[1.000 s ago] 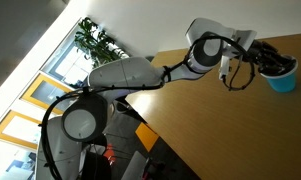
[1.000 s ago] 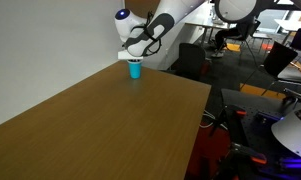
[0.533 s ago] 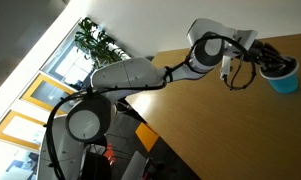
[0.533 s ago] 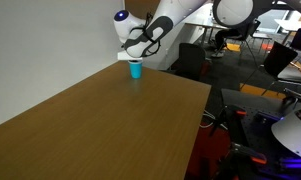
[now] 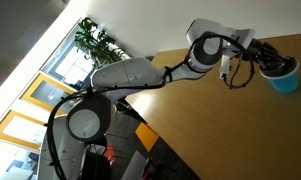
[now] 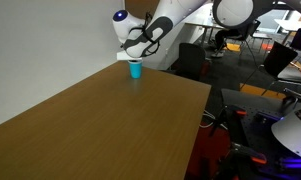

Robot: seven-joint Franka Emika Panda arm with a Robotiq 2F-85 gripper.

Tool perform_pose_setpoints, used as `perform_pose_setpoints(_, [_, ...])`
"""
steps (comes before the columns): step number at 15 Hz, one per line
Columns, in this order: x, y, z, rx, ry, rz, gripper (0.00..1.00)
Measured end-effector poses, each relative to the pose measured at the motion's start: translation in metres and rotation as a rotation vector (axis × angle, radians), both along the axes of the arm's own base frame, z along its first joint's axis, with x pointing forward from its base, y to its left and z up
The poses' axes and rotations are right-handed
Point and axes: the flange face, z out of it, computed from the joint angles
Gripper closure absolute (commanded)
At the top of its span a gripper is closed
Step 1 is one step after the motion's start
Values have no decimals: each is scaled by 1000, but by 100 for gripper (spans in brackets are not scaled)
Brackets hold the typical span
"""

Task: Remove the pen from the cup and put it on the table

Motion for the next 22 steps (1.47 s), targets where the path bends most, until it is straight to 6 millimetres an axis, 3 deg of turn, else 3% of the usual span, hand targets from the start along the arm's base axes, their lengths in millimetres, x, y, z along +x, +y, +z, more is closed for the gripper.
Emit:
perform_pose_setpoints(11, [-4,27,36,-112,-44,7,97])
perform_pose_setpoints(22, [-62,45,114,-243,-237,-14,97])
